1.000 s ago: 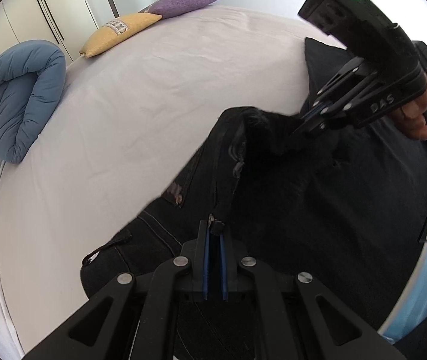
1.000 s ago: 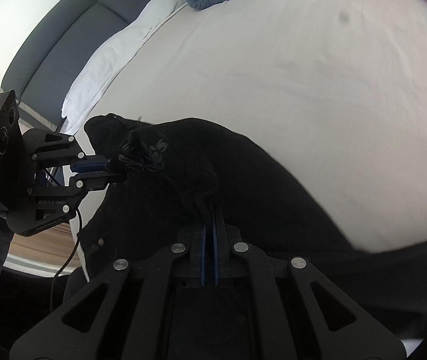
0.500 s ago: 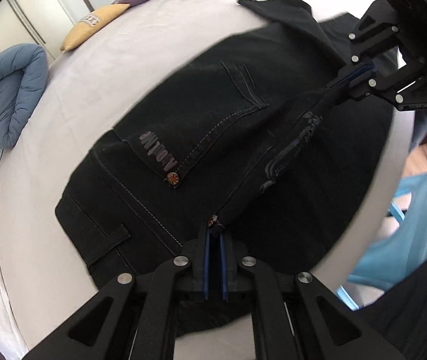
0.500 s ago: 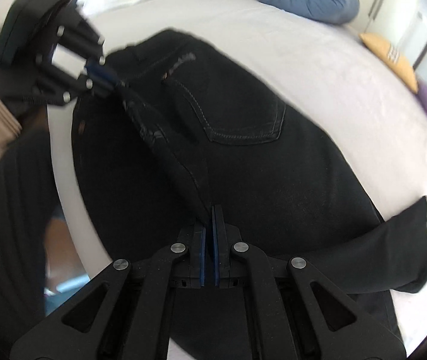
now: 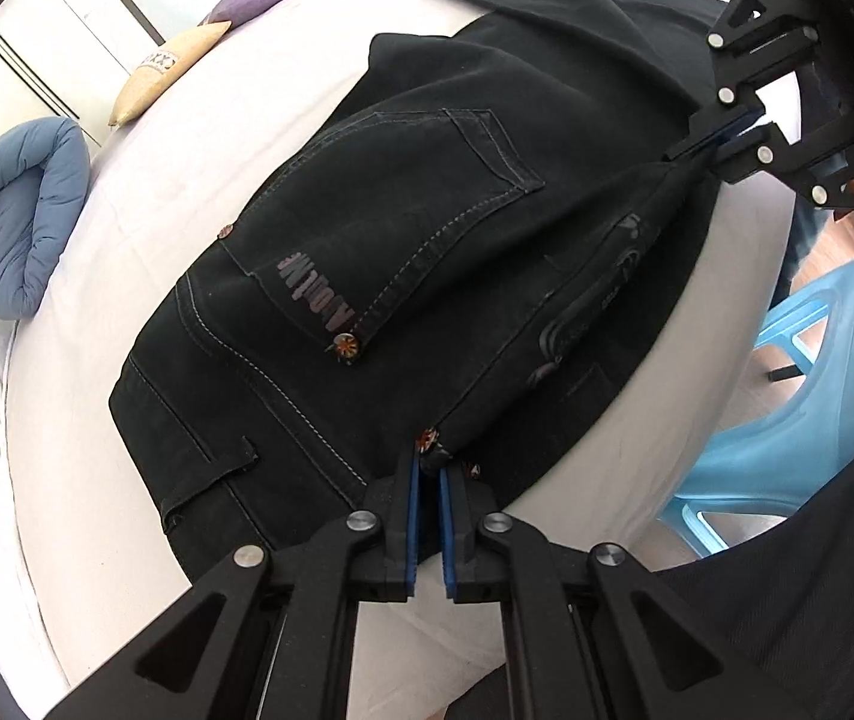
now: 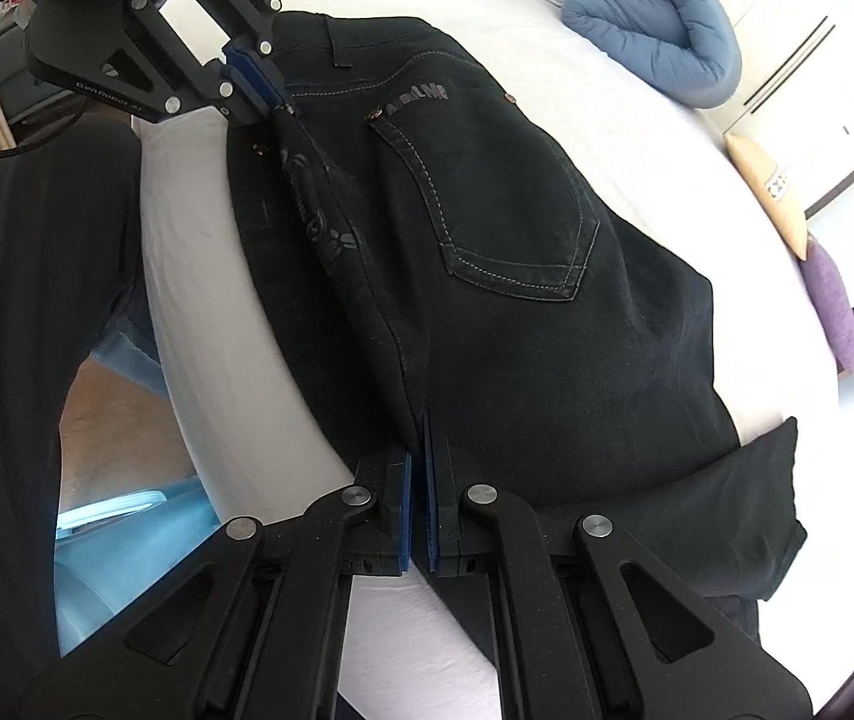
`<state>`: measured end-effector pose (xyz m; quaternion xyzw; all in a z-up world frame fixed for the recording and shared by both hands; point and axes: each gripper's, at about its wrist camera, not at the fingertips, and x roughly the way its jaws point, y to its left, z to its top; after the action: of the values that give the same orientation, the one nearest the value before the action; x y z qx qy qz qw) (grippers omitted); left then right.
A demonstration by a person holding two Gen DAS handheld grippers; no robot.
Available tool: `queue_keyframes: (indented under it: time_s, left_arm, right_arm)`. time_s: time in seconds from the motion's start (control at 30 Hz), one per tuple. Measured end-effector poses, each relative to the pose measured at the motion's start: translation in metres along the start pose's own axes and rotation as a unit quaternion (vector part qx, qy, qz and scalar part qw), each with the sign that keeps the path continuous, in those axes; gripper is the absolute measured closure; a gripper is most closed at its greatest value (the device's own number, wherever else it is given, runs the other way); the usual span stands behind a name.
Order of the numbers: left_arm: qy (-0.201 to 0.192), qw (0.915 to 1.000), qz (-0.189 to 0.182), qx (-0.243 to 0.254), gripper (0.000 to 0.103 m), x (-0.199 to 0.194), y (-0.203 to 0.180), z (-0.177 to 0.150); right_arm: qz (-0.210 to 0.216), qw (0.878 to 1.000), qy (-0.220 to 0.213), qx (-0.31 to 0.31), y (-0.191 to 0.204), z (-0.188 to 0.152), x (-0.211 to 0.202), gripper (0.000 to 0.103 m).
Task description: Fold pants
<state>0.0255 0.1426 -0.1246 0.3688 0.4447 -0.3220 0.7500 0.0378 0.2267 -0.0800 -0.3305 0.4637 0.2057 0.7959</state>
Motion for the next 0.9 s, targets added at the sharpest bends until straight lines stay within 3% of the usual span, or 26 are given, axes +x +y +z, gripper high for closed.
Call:
queue_keyframes:
  time_s: [0.27, 0.43, 0.5, 0.53, 0.67, 0.77, 0.83, 0.9]
  left_arm:
    - [-0.002, 1.0000, 0.005, 0.006, 0.097, -0.004, -0.019, -0.011]
    - [-0.006, 0.9996, 0.023, -0.017, 0.081, 0.000, -0.010, -0.011]
    - [-0.002, 0.9987, 0.042, -0.030, 0.042, -0.004, -0.005, -0.013]
    - [0.002, 0.9982, 0.047, -0.037, 0.038, -0.011, -0.001, -0.014]
    - [-0.010, 0.9973, 0.047, -0.056, 0.037, -0.046, 0.013, -0.013]
    - [-0.054, 0.9920, 0.031, -0.109, 0.037, -0.074, 0.026, 0.009]
    - [-0.070, 0.9891, 0.013, -0.129, 0.038, -0.072, 0.024, 0.027]
    - [-0.066, 0.9901, 0.002, -0.124, 0.049, -0.054, 0.012, 0.046]
  right_arm:
    - [-0.023, 0.999, -0.001, -0.029, 0.039, -0.006, -0.001, 0.101]
    - [-0.022, 1.000, 0.009, -0.019, 0.040, -0.010, 0.015, 0.101]
    - [-0.009, 1.000, 0.006, 0.017, 0.031, -0.008, 0.017, 0.099]
    - [0.003, 0.999, 0.006, 0.036, 0.026, -0.009, 0.018, 0.099]
    - [0.029, 0.997, 0.000, 0.075, 0.014, -0.012, 0.022, 0.099]
    - [0.028, 0.996, -0.002, 0.083, 0.014, -0.012, 0.025, 0.099]
    - [0.033, 0.995, -0.005, 0.099, 0.013, -0.012, 0.026, 0.098]
    - [0.047, 0.991, -0.008, 0.123, 0.008, -0.014, 0.027, 0.098]
